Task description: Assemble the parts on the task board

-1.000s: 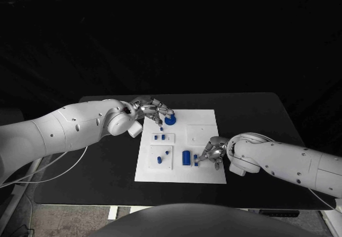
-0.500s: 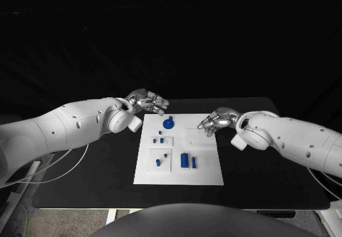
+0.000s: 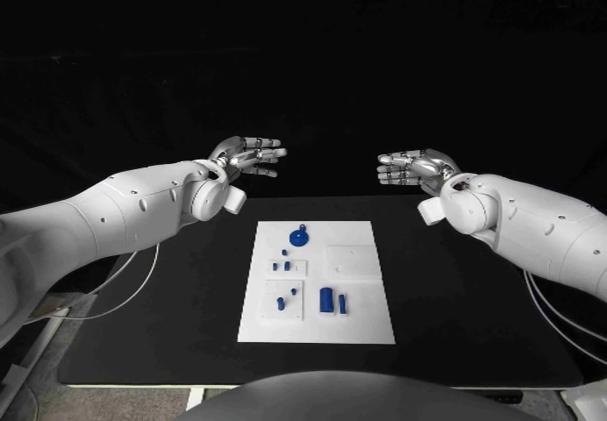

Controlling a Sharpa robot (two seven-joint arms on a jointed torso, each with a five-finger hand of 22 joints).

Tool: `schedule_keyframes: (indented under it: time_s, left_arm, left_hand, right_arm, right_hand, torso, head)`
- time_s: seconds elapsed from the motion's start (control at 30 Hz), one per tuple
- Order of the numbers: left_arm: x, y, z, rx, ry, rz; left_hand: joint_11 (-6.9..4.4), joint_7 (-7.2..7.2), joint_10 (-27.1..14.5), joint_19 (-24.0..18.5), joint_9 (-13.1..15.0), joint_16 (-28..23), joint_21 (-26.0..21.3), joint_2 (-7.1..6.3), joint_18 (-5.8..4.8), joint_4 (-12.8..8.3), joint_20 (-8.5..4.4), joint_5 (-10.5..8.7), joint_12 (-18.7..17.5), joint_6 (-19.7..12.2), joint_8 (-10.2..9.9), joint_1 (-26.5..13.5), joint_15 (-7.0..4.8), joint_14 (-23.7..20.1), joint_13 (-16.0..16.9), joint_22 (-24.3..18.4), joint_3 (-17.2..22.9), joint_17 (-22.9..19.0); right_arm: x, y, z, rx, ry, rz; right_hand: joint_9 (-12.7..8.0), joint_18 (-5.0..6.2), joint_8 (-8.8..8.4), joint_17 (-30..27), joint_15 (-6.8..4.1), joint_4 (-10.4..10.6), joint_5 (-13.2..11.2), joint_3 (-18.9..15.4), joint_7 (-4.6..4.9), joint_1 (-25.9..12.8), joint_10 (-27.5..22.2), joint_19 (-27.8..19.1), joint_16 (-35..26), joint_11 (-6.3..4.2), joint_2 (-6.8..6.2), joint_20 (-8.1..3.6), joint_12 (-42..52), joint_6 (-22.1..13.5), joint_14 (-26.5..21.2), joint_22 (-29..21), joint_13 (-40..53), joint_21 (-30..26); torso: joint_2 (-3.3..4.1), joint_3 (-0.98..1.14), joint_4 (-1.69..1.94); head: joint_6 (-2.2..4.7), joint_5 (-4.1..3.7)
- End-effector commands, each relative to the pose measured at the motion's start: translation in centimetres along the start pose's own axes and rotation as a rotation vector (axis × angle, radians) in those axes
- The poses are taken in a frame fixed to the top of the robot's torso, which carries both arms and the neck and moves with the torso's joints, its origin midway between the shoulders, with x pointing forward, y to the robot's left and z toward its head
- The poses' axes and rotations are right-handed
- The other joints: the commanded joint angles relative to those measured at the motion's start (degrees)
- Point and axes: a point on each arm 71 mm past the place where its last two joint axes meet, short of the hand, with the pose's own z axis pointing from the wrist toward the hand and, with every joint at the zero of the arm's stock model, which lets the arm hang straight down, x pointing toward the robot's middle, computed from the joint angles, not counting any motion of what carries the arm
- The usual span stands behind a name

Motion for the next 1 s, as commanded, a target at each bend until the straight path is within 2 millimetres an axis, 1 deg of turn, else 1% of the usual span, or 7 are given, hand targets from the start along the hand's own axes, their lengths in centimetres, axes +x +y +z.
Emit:
schedule_keyframes:
  time_s: [0.03,0.17,0.23,0.27,0.4,0.43,1.0]
  left_arm:
    - [-0.7,-0.6,0.4,0.068,-0.085,-0.111]
    - [-1.0,-0.7,0.7,0.083,-0.115,-0.127]
    - [-1.0,-0.7,0.8,0.087,-0.121,-0.132]
    - [-0.7,-0.3,0.7,0.036,-0.073,-0.075]
    - [-0.4,-0.2,0.5,0.039,-0.079,-0.080]
    - [-0.2,-0.2,0.5,0.041,-0.082,-0.083]
    - [6.1,-0.4,-5.2,0.096,-0.228,-0.187]
  left_hand:
    - [-0.70,-1.10,-12.42,-4.14,-0.22,-0.24,-0.27,-0.35,1.35,1.57,1.21,-0.11,-0.79,-6.53,-0.33,-1.78,0.48,-6.13,-0.58,-3.15,-1.68,-0.21]
    - [-0.89,-1.42,-14.46,-5.59,-0.25,-0.31,-0.07,-1.06,5.74,4.42,3.44,-0.24,-0.76,-8.85,-0.32,-2.04,0.43,-8.29,-0.67,-10.15,-1.75,-0.28]
    - [-1.04,-1.07,-14.12,-4.85,-0.30,-0.37,-0.03,-0.95,5.26,4.37,3.30,-0.27,-0.83,-8.55,-0.42,-2.03,0.29,-8.41,-0.68,-10.82,-1.87,-0.31]
    - [-4.38,-3.76,-41.42,-43.93,-2.47,-2.65,-3.64,-1.68,-5.37,3.57,-13.32,-2.98,-2.99,-34.00,-2.57,-22.22,-6.54,-36.77,-2.85,-20.38,-1.22,-2.61]
    - [-4.38,-3.76,-41.42,-43.93,-2.47,-2.65,-3.64,-1.68,-5.37,3.57,-13.32,-2.98,-2.99,-34.00,-2.57,-27.49,-6.54,-36.77,-2.85,-20.38,-1.22,-2.61]
    - [-4.38,-3.76,-41.42,-43.93,-2.47,-2.65,-3.64,-1.68,-5.37,3.57,-13.32,-2.98,-2.99,-34.00,-2.57,-69.45,-6.54,-36.77,-2.85,-20.38,-1.22,-2.61]
    - [-4.38,-3.76,-41.42,-43.93,-2.47,-2.65,-3.64,-1.68,-5.37,3.57,-13.32,-2.98,-2.99,-34.00,-2.57,-69.45,-6.54,-36.77,-2.85,-20.38,-1.22,-2.61]
  right_arm:
    - [-0.1,0.5,0.3,-0.094,0.009,0.083]
    - [-0.2,0.6,0.5,-0.108,-0.006,0.076]
    - [-0.2,0.7,0.5,-0.112,-0.011,0.073]
    - [-0.3,0.3,0.5,-0.055,-0.021,0.046]
    - [-0.1,0.3,0.4,-0.063,-0.028,0.050]
    - [0.1,0.4,0.3,-0.066,-0.032,0.052]
    - [5.4,1.4,-4.6,-0.180,-0.215,0.130]
  right_hand:
    - [-0.13,2.69,-0.23,-0.19,0.39,2.09,0.60,-3.38,0.26,0.08,-1.89,-3.48,-0.40,0.52,0.38,2.11,-0.29,-3.51,-2.47,-0.32,-0.10,-0.29]
    - [-0.28,6.41,-0.40,-0.32,0.53,3.91,0.66,-7.19,0.60,0.88,-5.70,-6.04,-0.56,0.74,0.56,4.56,-0.51,-6.87,-4.89,-0.41,-0.28,-0.35]
    - [-0.36,6.64,-0.52,-0.33,0.78,4.22,0.81,-7.90,0.91,0.96,-6.31,-6.11,-0.58,1.05,0.63,4.57,-0.57,-8.29,-4.91,-0.40,-0.31,-0.32]
    - [-3.30,-4.96,-3.47,-3.52,-7.48,11.97,-14.70,-6.20,-4.94,-19.09,-57.13,-40.29,-3.83,-7.14,-4.59,-11.76,-3.63,-50.92,-55.68,-3.41,-3.37,-3.46]
    - [-3.30,-4.96,-3.47,-3.52,-7.48,11.97,-14.70,-6.20,-4.94,-23.88,-57.13,-40.29,-3.83,-7.14,-4.59,-11.76,-3.63,-50.92,-55.68,-3.41,-3.37,-3.46]
    - [-3.30,-4.96,-3.47,-3.52,-7.48,11.97,-14.70,-6.20,-4.94,-64.92,-57.13,-40.29,-3.83,-7.14,-4.59,-11.76,-3.63,-50.92,-55.68,-3.41,-3.37,-3.46]
    - [-3.30,-4.96,-3.47,-3.52,-7.48,11.97,-14.70,-6.20,-4.94,-64.92,-57.13,-40.29,-3.83,-7.14,-4.59,-11.76,-3.63,-50.92,-55.68,-3.41,-3.37,-3.46]
  torso:
    - [-0.90,0.23,-0.11]
    - [-1.11,0.46,-0.22]
    - [-1.15,0.49,-0.25]
    - [-0.85,0.30,-0.16]
    - [-0.68,0.21,0.01]
    - [-0.59,0.17,0.09]
    - [2.59,-1.48,3.09]
  head:
    - [1.77,0.42]
    - [2.43,0.56]
    - [2.57,0.58]
    - [2.15,0.50]
    - [2.71,0.28]
    - [2.99,0.16]
    - [13.22,-3.92]
